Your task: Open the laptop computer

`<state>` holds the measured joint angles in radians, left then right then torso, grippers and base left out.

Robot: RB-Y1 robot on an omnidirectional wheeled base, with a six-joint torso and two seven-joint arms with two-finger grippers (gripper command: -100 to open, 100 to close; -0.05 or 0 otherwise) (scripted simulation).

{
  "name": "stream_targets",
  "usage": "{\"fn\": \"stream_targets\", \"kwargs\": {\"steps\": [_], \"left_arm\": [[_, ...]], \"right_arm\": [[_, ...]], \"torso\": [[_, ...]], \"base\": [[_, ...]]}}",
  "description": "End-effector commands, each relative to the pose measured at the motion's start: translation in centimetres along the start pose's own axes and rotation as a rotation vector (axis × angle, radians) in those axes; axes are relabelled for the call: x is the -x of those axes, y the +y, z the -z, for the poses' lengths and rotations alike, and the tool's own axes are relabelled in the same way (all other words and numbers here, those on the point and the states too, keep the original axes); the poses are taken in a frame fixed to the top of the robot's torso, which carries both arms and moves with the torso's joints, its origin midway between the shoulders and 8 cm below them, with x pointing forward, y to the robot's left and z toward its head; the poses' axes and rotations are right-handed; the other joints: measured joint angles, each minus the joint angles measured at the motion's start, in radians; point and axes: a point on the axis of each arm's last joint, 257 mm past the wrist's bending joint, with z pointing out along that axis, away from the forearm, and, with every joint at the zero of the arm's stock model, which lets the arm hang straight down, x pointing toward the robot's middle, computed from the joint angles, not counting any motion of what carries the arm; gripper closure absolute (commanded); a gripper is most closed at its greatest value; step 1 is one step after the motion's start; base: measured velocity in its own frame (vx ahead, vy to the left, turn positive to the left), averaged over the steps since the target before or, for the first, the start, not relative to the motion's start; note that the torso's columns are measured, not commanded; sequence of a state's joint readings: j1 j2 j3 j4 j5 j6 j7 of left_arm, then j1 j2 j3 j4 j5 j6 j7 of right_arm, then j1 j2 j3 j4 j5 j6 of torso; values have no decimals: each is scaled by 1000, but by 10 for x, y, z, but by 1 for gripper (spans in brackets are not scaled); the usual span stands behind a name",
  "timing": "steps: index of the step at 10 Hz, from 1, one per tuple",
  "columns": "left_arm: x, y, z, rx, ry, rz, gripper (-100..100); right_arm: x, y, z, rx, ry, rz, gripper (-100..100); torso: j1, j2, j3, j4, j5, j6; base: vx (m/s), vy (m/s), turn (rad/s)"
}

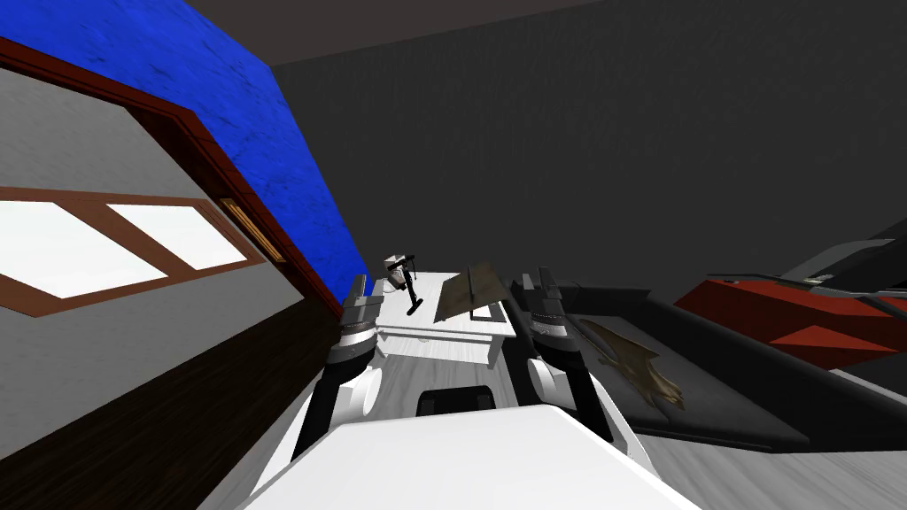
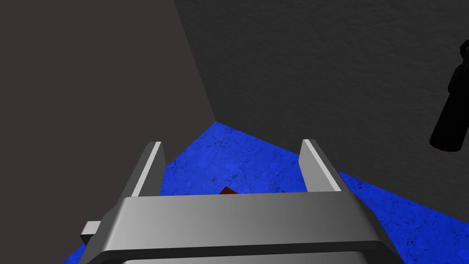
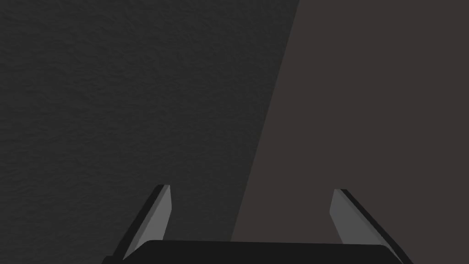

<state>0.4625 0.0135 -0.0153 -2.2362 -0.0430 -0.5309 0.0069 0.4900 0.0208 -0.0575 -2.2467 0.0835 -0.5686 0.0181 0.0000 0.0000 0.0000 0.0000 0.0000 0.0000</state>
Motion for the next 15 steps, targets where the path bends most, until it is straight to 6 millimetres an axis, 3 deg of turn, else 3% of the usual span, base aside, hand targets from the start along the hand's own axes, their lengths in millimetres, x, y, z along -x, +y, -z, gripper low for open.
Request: {"fn": "stream_targets", "kwargs": {"steps": [1,9,10,12,15], "left_arm": [[0,0,0,0,0,0,0],[0,0,0,0,0,0,0],[0,0,0,0,0,0,0],[0,0,0,0,0,0,0],[0,0,0,0,0,0,0]], "right_arm": [[0,0,0,0,0,0,0],[0,0,0,0,0,0,0],[-3,-3,1,-7,37,25,-100],[-6,-12,4,-29,92,74,-100],[-6,-33,12,-84,170,177,-100]], "torso": [[0,40,-82,41,0,0],[0,618,-1234,617,0,0],[0,691,-1382,691,0,0],[1,734,-1471,734,0,0],[1,737,-1476,738,0,0]], "base": [[0,0,0],[0,0,0],[9,14,14],[8,37,20],[20,64,33]]}}
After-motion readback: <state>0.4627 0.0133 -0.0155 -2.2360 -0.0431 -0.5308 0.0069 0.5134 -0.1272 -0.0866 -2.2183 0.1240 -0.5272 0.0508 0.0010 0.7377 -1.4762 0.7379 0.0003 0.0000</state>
